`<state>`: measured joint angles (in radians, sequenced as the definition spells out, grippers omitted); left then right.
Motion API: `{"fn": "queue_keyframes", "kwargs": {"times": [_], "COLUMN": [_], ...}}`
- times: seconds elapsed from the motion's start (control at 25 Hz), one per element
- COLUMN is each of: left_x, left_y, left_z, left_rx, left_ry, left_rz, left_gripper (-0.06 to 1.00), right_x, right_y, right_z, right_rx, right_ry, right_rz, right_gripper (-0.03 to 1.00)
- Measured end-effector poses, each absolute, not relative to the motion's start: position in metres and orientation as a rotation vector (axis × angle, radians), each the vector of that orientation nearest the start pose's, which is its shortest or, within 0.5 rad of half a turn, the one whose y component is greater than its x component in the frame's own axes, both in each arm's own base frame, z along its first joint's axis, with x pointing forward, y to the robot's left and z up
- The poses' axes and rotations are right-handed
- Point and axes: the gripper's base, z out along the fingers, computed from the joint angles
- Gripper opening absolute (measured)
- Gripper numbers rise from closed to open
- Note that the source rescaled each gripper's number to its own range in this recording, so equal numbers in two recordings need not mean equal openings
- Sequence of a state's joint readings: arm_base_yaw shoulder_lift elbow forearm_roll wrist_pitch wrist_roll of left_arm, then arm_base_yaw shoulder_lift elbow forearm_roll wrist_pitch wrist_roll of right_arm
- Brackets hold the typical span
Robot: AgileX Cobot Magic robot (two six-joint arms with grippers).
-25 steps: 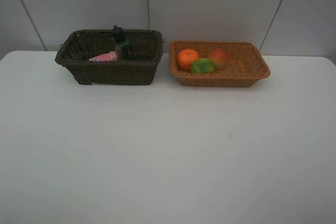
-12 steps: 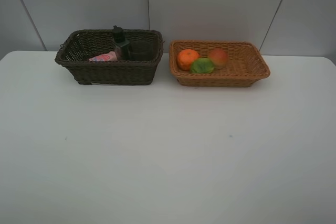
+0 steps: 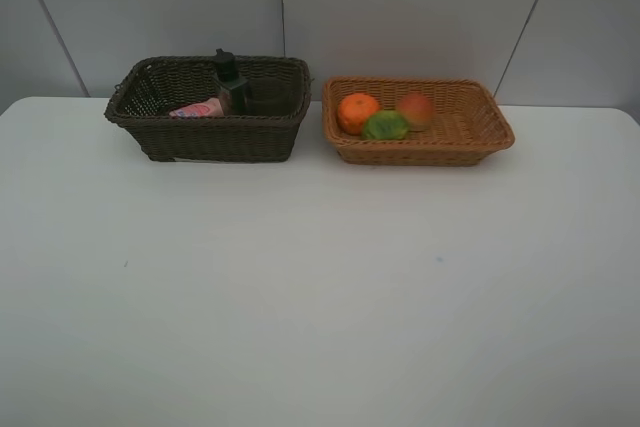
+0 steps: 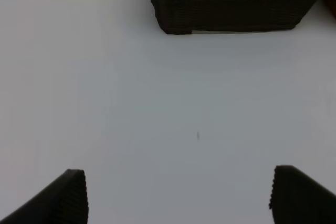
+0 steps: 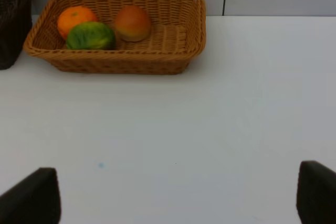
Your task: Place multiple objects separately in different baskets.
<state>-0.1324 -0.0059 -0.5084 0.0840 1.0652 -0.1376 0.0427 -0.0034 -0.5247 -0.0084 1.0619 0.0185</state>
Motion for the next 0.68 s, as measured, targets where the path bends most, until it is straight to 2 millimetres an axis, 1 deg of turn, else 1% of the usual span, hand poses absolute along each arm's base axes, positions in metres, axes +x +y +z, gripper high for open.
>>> {"fn": "queue_keyframes", "kwargs": {"times": [0.68], "left_x": [-0.0062], "left_y": [0.0076], "left_z": [0.2794], "left_rx": [0.009], "left_ry": [2.032], "left_rz": [-0.058], "left_gripper": [0.91], "right_x": [-0.0084], "right_y": [-0.001], "right_z": [0.284], "right_rx": [-0.024], "right_ry": [2.017], "right_rz": [0.029], "right_gripper": [1.0]}}
